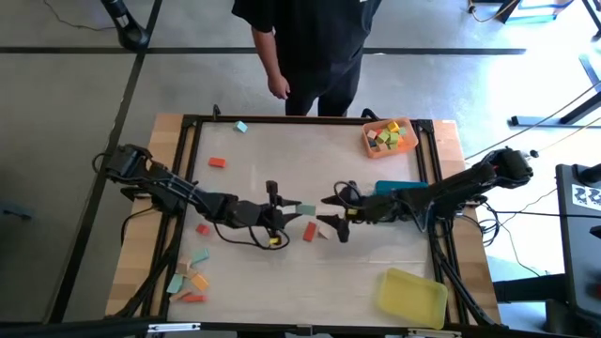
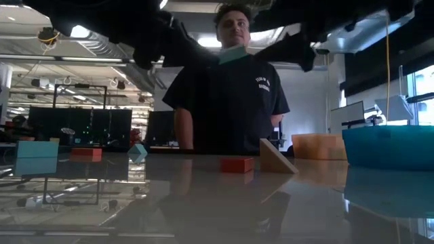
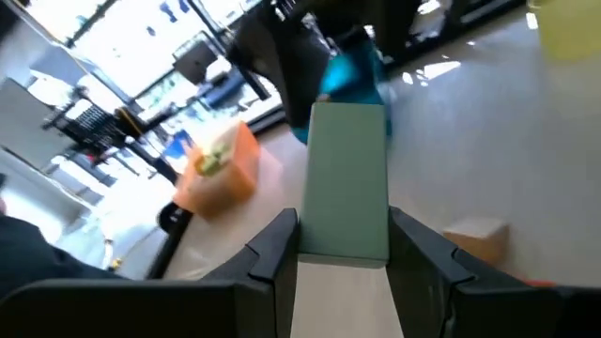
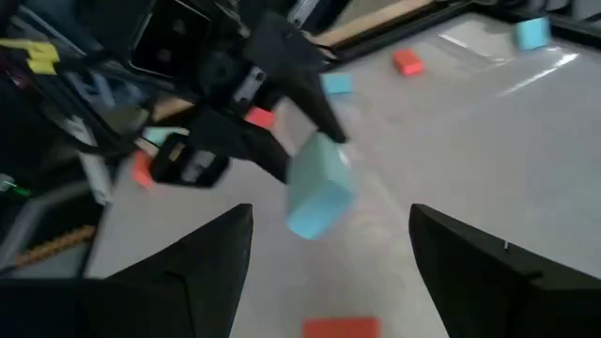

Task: Sort blocks by size
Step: Put the light blue rectangular block into the blue bin

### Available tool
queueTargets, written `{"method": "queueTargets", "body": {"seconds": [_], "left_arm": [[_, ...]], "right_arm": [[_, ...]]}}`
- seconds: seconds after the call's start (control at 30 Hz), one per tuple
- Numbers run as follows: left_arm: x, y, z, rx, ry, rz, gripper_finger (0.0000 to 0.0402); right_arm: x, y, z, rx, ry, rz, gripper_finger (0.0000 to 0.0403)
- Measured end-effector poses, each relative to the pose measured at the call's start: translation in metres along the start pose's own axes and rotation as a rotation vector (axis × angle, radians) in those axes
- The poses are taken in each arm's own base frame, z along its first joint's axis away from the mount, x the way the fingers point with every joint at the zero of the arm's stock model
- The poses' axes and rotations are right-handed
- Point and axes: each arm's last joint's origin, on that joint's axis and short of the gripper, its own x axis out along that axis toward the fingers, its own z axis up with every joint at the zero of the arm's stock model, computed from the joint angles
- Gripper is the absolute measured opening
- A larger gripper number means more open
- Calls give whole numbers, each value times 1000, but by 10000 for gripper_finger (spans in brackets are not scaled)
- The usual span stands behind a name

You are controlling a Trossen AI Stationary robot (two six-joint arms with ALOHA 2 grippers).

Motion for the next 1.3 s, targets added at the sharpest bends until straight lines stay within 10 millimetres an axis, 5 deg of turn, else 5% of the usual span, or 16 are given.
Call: {"method": "queueTargets", "body": {"seconds": [0.43, 1.03, 1.3], "left_arm": [[-1, 0, 4, 23, -30, 15, 115], [-1, 0, 3, 29, -22, 12, 144], [-2, -2, 2, 5, -12, -1, 195]], "right_arm": [[33, -10, -3, 81, -73, 79, 271], [44, -17, 2, 83, -90, 102, 75], [44, -18, -1, 26, -68, 66, 63]]}}
